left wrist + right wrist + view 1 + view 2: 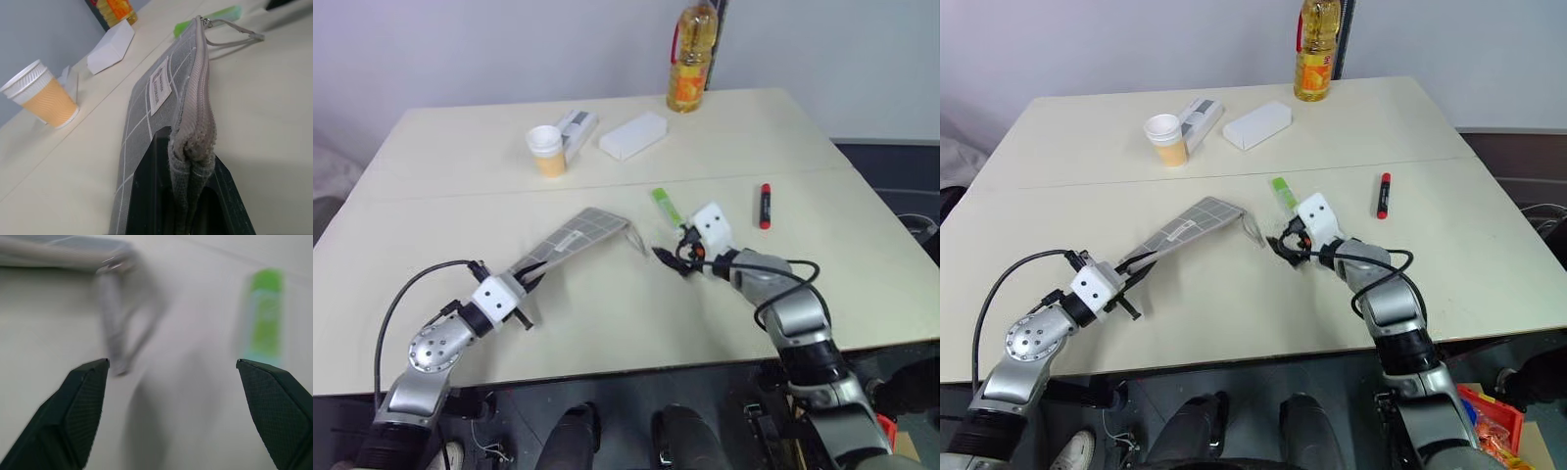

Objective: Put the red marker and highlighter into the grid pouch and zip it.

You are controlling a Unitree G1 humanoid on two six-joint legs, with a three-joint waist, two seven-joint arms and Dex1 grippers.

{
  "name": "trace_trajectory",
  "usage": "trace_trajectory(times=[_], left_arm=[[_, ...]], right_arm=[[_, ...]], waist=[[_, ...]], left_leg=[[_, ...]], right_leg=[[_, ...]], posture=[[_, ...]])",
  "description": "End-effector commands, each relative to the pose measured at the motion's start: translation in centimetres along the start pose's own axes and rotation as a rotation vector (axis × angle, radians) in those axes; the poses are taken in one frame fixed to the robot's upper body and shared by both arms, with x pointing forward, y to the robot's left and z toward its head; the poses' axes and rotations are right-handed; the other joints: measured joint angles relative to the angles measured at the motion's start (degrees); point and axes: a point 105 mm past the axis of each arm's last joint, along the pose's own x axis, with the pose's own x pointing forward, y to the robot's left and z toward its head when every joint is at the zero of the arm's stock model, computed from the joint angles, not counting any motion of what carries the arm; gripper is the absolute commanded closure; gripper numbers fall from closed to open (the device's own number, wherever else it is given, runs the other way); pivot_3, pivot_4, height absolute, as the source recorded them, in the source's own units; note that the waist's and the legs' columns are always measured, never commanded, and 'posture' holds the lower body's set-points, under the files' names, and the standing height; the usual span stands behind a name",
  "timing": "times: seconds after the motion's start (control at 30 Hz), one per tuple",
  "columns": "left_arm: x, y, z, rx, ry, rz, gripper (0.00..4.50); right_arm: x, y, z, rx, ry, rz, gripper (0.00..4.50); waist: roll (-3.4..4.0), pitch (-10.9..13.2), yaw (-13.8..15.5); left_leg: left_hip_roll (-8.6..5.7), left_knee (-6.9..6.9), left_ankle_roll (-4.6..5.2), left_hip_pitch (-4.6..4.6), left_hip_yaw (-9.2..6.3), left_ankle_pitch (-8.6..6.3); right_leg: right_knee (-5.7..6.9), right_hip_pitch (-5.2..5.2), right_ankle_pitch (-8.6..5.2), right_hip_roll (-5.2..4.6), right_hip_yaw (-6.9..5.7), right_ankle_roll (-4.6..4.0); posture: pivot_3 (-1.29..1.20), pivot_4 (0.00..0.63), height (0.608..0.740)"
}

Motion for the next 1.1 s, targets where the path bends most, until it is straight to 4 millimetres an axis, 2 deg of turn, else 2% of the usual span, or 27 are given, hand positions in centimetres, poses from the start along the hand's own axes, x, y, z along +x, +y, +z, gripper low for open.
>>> trace_trajectory(times=[0.03, 0.27, 0.3, 0.33, 0.37, 0.57, 0.6, 0.77, 1.1], left_arm=[[0.2, 0.2, 1.4, 0.013, -0.048, 0.018, 4.5], [1.0, -0.8, 3.1, 0.004, -0.086, -0.015, 4.5], [1.0, -0.8, 3.2, 0.004, -0.087, -0.015, 4.5], [1.1, -0.7, 3.4, 0.004, -0.087, -0.016, 4.5], [1.2, -0.7, 3.5, 0.005, -0.088, -0.017, 4.5], [1.3, -0.8, 3.6, 0.0, -0.072, -0.015, 4.5], [1.3, -0.8, 3.5, -0.001, -0.069, -0.016, 4.5], [1.7, -1.2, 2.8, -0.012, -0.049, -0.007, 4.5], [3.5, -1.8, 2.0, -0.086, -0.028, 0.08, 4.5]], right_arm=[[0.5, 1.2, 2.4, 0.0, -0.086, 0.02, 0.04], [2.3, 1.2, 2.9, 0.018, -0.1, -0.01, 0.04], [2.4, 1.2, 3.0, 0.019, -0.102, -0.012, 0.42], [2.5, 1.2, 3.0, 0.027, -0.107, -0.012, 0.55], [2.5, 1.3, 3.1, 0.033, -0.111, -0.009, 0.88], [2.4, 1.7, 3.1, 0.005, -0.108, -0.001, 4.06], [2.4, 1.8, 3.1, 0.0, -0.107, 0.0, 4.45], [2.4, 3.0, 3.5, -0.085, -0.09, 0.028, 4.45], [2.5, 9.6, 4.4, -0.328, -0.091, 0.27, 4.45]], waist=[[0.0, 0.0, -0.2], [-0.01, 0.0, -0.2], [-0.01, 0.0, -0.2], [-0.01, 0.0, -0.1], [-0.01, 0.0, -0.1], [-0.01, 0.0, -0.1], [-0.01, 0.0, -0.2], [0.0, 0.0, -0.2], [-0.02, 0.0, -0.1]], left_leg=[[0.0, 0.03, 0.0, 0.0, 0.0, 0.0], [-0.04, 0.07, 0.0, 0.0, 0.0, 0.0], [-0.04, 0.07, 0.0, 0.0, 0.0, 0.0], [-0.04, 0.07, 0.0, 0.0, 0.0, 0.0], [-0.04, 0.07, 0.0, 0.0, 0.0, 0.0], [-0.05, 0.07, 0.0, 0.0, 0.0, 0.0], [-0.05, 0.07, 0.0, 0.0, 0.0, 0.0], [-0.04, 0.06, 0.0, 0.0, 0.0, 0.0], [-0.05, 0.07, 0.0, 0.0, -0.02, 0.0]], right_leg=[[0.0, 0.02, 0.0, 0.0, 0.0, 0.0], [-0.01, 0.05, 0.0, -0.03, 0.0, 0.0], [-0.01, 0.05, 0.0, -0.03, 0.0, 0.0], [-0.01, 0.05, 0.0, -0.03, 0.0, 0.0], [-0.02, 0.05, 0.0, -0.03, 0.0, 0.0], [-0.01, 0.05, 0.0, -0.03, 0.0, 0.0], [-0.01, 0.05, 0.0, -0.03, 0.0, 0.0], [-0.01, 0.04, 0.0, -0.03, 0.0, 0.0], [-0.01, 0.06, 0.0, -0.03, -0.01, 0.01]], posture=[[0.0, 0.15, 0.74], [0.0, 0.15, 0.74], [0.0, 0.15, 0.74], [0.0, 0.15, 0.74], [0.0, 0.15, 0.74], [0.0, 0.15, 0.74], [0.0, 0.15, 0.74], [0.0, 0.15, 0.74], [0.0, 0.15, 0.74]])
